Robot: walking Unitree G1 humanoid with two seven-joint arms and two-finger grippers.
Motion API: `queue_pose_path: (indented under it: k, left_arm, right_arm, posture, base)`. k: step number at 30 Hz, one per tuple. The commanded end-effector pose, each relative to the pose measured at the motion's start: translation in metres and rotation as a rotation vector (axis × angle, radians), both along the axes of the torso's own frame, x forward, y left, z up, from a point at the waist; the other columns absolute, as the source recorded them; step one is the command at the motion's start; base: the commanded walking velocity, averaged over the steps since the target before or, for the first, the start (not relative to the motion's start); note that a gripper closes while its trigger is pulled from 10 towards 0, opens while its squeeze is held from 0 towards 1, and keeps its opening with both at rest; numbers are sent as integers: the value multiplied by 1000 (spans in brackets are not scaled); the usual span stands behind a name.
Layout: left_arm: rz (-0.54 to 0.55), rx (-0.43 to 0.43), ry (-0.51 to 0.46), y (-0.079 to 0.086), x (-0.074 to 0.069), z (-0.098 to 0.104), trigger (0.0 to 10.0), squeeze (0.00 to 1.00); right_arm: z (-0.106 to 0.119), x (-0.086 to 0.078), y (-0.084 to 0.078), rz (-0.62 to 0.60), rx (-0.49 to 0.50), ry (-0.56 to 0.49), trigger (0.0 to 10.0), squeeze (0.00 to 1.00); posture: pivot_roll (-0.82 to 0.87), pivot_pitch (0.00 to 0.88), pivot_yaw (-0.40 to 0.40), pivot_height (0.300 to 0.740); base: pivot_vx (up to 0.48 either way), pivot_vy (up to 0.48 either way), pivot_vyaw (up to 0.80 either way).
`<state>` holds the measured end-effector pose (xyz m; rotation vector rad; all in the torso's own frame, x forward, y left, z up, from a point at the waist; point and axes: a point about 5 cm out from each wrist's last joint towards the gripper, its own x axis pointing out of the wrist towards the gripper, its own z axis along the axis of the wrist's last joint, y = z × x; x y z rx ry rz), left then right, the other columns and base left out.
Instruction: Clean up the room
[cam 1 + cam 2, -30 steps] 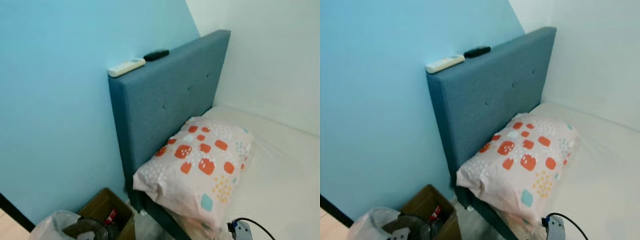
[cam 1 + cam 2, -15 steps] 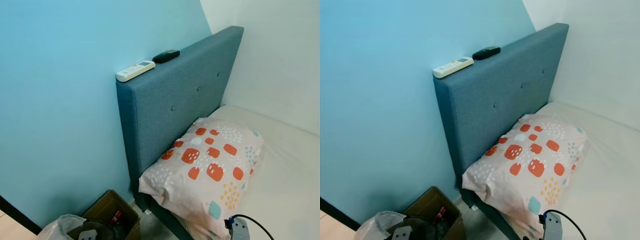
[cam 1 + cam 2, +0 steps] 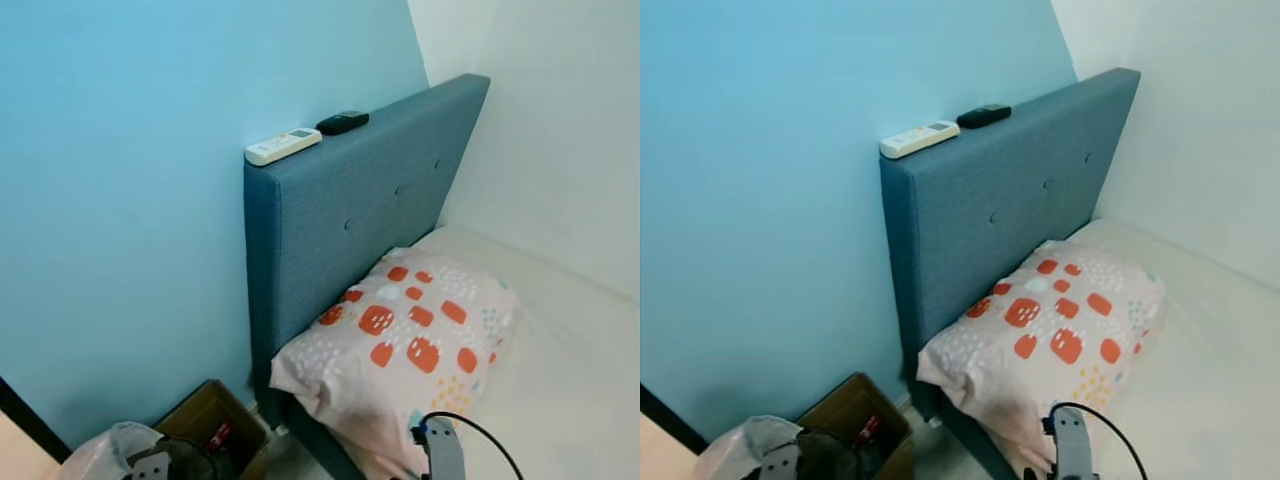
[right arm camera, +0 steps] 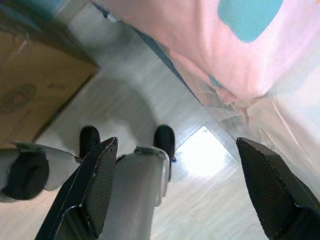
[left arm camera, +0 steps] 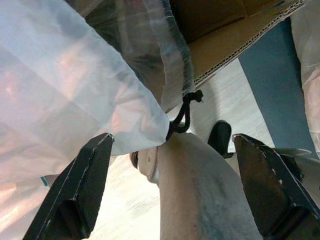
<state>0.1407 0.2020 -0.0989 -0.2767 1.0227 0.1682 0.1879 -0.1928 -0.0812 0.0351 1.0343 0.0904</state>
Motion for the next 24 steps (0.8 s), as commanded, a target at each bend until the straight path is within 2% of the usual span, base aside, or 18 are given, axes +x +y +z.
queue_pose_path:
  k: [1, 4, 5, 8, 11, 14, 19, 24]
  left_arm:
    - [34, -1, 31, 4, -10, -3, 10000, 0]
    - [43, 3, 39, 8, -14, -4, 10000, 0]
    - [28, 16, 52, 13, -17, -4, 10000, 0]
    - [5, 30, 66, 19, -19, -3, 10000, 0]
    - [-26, 44, 60, 22, -13, -1, 10000, 0]
    - [-78, 53, 16, 21, 7, 6, 10000, 0]
    - [-105, 47, 4, 15, 14, 8, 10000, 0]
    - [-122, 39, 11, 8, 13, 6, 10000, 0]
  right_arm:
    - [-4, -8, 3, 20, -8, 35, 10000, 0]
    - [-5, -8, 5, 26, -8, 36, 10000, 0]
    - [-6, -9, 9, 17, 3, 30, 10000, 0]
    - [-6, -9, 13, 2, 17, 21, 10000, 0]
    - [-11, -18, 14, -38, 21, 43, 10000, 0]
    - [-18, -35, 17, -25, 14, 90, 10000, 0]
    - [-19, -39, 16, -33, 8, 99, 10000, 0]
    - [-19, -41, 10, -45, 2, 105, 10000, 0]
  posture:
    - [10, 0, -69, 740]
    - [10, 0, -69, 740]
    - [-36, 0, 0, 740]
    - [-39, 0, 7, 740]
    - [-52, 0, 39, 740]
    - [-57, 0, 42, 740]
    - [-67, 0, 54, 740]
    - [-54, 0, 43, 740]
  base:
    - [-394, 0, 0]
    - [-394, 0, 0]
    - [-386, 0, 0]
    - [-386, 0, 0]
    - [-380, 0, 0]
    - [-380, 0, 0]
    - [-380, 0, 0]
    - [-370, 0, -721]
